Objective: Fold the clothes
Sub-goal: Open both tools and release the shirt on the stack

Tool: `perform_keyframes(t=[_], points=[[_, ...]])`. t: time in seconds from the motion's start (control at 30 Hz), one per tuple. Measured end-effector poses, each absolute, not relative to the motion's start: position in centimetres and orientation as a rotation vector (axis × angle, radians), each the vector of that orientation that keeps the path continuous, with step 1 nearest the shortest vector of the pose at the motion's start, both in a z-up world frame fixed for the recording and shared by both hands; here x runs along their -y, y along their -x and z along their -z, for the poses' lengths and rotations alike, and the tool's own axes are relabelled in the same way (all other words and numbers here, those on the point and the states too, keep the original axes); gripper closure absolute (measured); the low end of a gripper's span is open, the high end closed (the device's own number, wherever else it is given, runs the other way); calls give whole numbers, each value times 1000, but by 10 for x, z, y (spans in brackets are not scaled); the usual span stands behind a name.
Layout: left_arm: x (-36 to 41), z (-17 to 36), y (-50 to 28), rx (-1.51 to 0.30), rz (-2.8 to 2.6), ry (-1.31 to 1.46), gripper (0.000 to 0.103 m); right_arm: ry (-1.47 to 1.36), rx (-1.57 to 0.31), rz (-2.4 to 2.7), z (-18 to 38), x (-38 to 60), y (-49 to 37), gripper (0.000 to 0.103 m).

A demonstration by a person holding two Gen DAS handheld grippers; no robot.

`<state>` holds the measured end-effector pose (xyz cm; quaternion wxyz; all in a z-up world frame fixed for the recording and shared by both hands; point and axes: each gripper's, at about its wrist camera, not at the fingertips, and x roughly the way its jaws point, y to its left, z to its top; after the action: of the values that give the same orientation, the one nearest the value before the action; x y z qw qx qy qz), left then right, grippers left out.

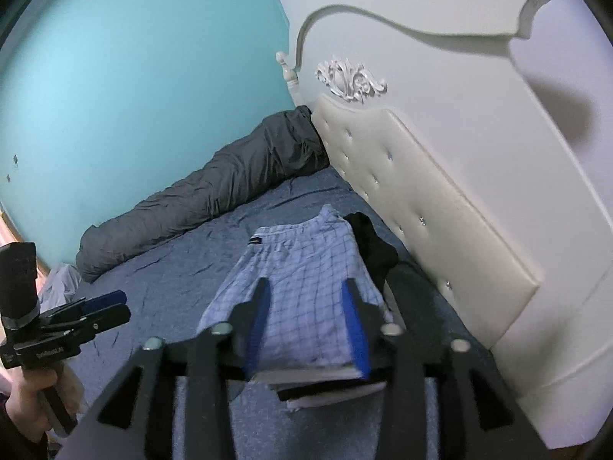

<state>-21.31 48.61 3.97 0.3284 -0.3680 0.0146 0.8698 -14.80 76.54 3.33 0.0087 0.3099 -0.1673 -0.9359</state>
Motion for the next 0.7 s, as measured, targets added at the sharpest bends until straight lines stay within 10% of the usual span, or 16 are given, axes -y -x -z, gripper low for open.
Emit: perform_keyframes(t=[0.7], points=[[-440,-83,119,-63,-2318,827,21,-835,460,3014,-78,-707,40,18]])
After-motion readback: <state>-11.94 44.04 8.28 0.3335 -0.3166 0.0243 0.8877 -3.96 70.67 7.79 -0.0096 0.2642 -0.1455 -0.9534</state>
